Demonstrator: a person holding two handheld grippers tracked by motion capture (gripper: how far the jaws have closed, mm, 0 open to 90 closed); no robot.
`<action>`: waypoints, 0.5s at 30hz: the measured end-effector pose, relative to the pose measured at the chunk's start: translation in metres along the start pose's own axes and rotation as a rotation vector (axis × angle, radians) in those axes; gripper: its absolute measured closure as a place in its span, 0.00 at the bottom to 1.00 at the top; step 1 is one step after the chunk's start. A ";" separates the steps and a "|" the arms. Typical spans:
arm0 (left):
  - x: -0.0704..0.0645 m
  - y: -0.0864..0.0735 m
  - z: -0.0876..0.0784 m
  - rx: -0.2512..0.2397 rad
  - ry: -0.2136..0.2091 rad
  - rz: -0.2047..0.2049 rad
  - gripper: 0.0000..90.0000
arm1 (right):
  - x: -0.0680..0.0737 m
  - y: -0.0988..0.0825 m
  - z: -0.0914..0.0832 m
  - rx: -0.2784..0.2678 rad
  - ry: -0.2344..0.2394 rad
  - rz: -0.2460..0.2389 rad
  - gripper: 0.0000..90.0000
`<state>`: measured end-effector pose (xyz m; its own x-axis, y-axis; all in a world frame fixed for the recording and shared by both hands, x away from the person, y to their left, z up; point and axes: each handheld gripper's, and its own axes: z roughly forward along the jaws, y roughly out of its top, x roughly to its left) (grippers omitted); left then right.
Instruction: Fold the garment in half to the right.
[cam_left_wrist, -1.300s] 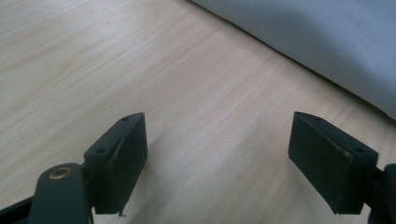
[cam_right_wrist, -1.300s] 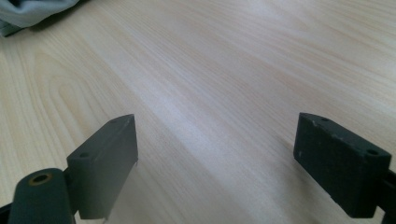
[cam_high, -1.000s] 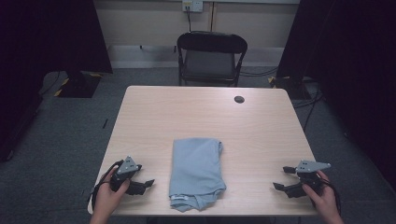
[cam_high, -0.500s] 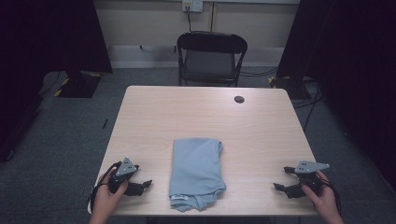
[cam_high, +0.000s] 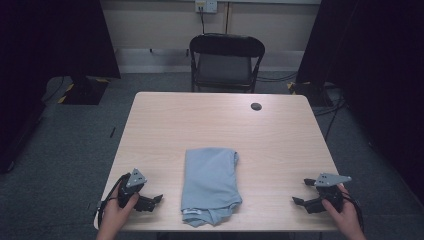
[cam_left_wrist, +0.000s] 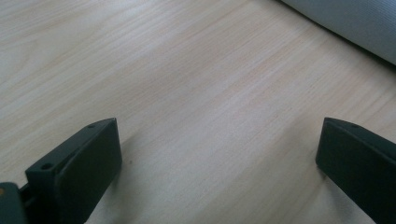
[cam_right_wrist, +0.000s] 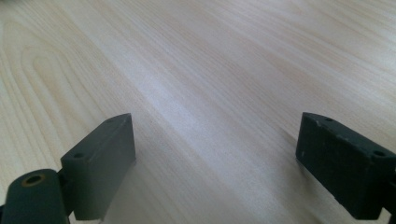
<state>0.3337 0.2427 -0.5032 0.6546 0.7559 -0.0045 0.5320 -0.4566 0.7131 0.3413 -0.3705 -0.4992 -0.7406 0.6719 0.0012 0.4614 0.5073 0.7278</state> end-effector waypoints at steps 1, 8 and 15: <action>0.000 0.000 0.000 0.000 0.000 0.000 0.00 | 0.000 0.000 0.000 0.001 -0.001 -0.001 0.12; 0.000 0.000 0.000 -0.001 0.003 -0.003 0.00 | 0.000 0.000 0.000 0.002 -0.001 -0.001 0.12; -0.001 0.000 0.000 0.000 0.005 -0.004 0.00 | 0.000 0.000 0.000 0.002 -0.001 -0.001 0.12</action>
<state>0.3332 0.2424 -0.5032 0.6496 0.7603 -0.0039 0.5347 -0.4532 0.7132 0.3412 -0.3705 -0.4991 -0.7408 0.6717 0.0001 0.4618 0.5091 0.7264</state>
